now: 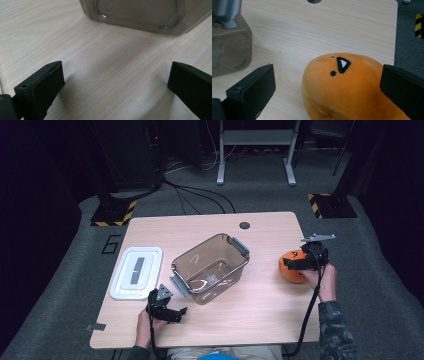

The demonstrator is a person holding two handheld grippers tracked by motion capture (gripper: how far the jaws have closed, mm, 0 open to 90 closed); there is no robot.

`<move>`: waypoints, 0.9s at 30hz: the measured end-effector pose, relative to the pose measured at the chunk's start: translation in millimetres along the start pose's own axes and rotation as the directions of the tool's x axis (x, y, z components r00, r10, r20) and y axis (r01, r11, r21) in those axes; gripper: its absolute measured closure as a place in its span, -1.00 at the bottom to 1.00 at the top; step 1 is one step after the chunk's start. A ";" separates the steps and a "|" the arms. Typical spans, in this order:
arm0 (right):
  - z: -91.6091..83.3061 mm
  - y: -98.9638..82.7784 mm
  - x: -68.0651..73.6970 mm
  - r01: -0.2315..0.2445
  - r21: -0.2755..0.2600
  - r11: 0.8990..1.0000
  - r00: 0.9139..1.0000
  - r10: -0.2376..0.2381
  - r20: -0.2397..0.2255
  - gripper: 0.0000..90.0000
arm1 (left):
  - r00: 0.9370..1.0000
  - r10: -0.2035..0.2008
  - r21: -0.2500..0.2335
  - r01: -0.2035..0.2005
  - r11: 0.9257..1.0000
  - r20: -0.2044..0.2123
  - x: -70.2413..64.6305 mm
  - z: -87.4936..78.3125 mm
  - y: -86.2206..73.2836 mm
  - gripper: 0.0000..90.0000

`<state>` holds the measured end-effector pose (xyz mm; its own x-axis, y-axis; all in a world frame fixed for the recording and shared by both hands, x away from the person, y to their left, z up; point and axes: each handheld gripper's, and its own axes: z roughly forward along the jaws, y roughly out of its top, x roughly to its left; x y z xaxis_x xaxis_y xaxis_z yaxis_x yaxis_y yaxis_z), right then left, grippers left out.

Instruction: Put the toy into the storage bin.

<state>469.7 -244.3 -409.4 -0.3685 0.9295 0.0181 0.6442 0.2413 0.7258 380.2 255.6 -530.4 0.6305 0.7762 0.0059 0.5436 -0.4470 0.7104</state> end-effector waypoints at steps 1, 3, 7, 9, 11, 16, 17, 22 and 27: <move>1.7 1.1 -2.7 -0.012 0.007 1.000 1.000 0.012 0.000 -1.00 | 1.000 0.002 -0.001 -0.002 1.000 -0.001 0.1 0.1 0.0 -0.99; 5.9 3.1 -7.6 -0.025 0.021 0.999 1.000 0.025 0.001 -1.00 | 1.000 0.001 0.000 -0.001 1.000 -0.002 0.1 0.1 0.0 -0.99; 13.8 6.6 -17.4 -0.059 0.041 0.997 0.998 0.059 0.003 -1.00 | 1.000 0.001 -0.004 -0.001 1.000 -0.003 0.0 0.4 -0.1 -0.99; 16.6 7.9 -20.9 -0.065 0.052 0.997 0.998 0.065 0.014 -1.00 | 1.000 0.000 -0.005 0.000 1.000 -0.004 0.0 0.5 -0.1 -0.99; 19.6 8.9 -25.4 -0.080 0.064 0.995 0.997 0.079 0.013 -1.00 | 1.000 0.000 -0.005 0.000 1.000 -0.005 0.1 0.6 0.0 -0.99; 26.5 7.6 -35.5 -0.132 0.109 0.985 0.991 0.131 0.015 -0.82 | 1.000 0.000 -0.005 0.000 1.000 -0.004 0.1 0.6 0.0 -0.99; 28.0 6.6 -37.1 -0.134 0.111 0.985 0.991 0.134 0.012 -0.75 | 1.000 0.000 -0.005 0.000 1.000 -0.004 0.1 0.6 0.0 -0.99; 30.5 3.2 -37.6 -0.152 0.134 0.979 0.988 0.153 0.002 -0.44 | 1.000 0.005 -0.003 -0.006 1.000 -0.005 0.6 0.4 0.3 -0.99; 33.4 0.9 -35.4 -0.123 0.159 0.979 0.992 0.125 -0.002 -0.13 | 1.000 0.005 -0.003 -0.005 1.000 -0.005 0.6 0.3 0.4 -0.99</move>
<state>505.7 -267.7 -432.2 -0.2865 0.9517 0.1105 0.7832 0.1662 0.5991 380.9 255.8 -530.3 0.6301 0.7764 0.0131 0.5389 -0.4494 0.7125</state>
